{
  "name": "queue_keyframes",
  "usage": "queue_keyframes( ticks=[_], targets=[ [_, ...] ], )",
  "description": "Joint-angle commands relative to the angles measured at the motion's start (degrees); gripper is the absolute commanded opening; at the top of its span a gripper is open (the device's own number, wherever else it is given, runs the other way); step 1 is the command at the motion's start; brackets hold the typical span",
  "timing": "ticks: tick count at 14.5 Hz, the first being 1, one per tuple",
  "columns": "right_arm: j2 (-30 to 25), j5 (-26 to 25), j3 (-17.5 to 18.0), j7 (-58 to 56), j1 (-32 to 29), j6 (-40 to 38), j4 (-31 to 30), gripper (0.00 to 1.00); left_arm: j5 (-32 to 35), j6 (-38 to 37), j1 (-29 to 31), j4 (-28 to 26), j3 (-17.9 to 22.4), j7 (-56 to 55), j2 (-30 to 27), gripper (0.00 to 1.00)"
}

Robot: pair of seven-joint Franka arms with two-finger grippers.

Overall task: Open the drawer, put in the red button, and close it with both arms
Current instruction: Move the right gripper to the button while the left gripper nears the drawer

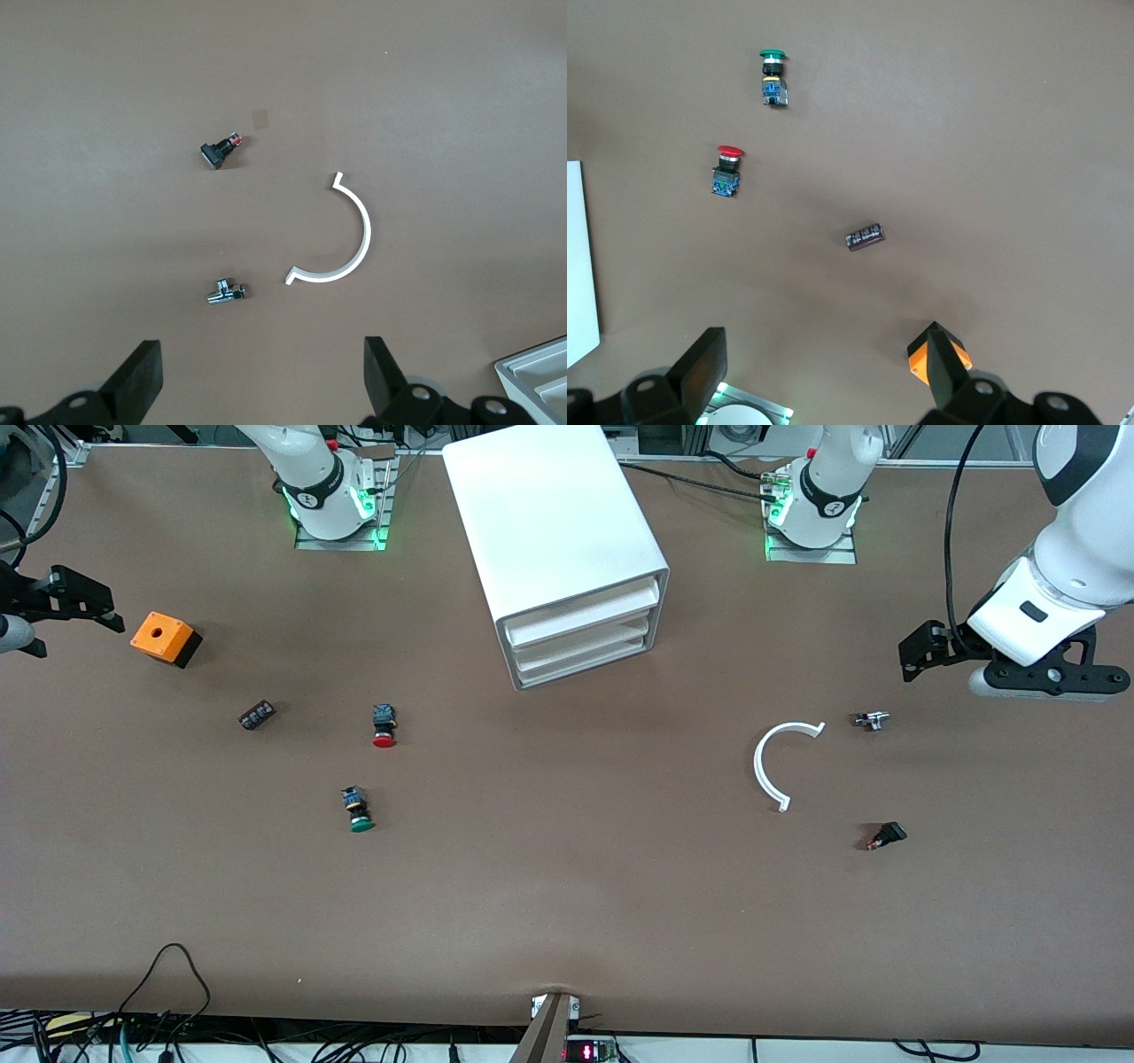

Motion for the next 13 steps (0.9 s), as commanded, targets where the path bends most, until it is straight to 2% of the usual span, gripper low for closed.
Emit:
queue_keyframes(
  ticks=[1, 9, 11, 13],
  targets=[
    [0.1, 0.5, 0.3, -0.3, -0.3, -0.2, 0.9, 1.00, -0.3, -0.9, -0.3, 1.0, 0.3, 0.3, 0.2, 1.00],
    [0.3, 0.4, 0.2, -0.3, -0.3, -0.1, 0.9, 1.00, -0.8, -1.7, -0.3, 1.1, 0.3, 0.9, 0.2, 1.00],
    [1.0, 0.4, 0.2, -0.3, -0.4, 0.1, 1.0, 1.00, -1.0, -6.2, -0.5, 3.0, 0.3, 1.2, 1.6, 1.00],
    [1.6, 0.4, -0.1, -0.3, -0.7, 1.8, 1.0, 1.00, -1.1, -13.5, -1.6, 7.4, -0.6, 1.3, 4.8, 1.00]
  ],
)
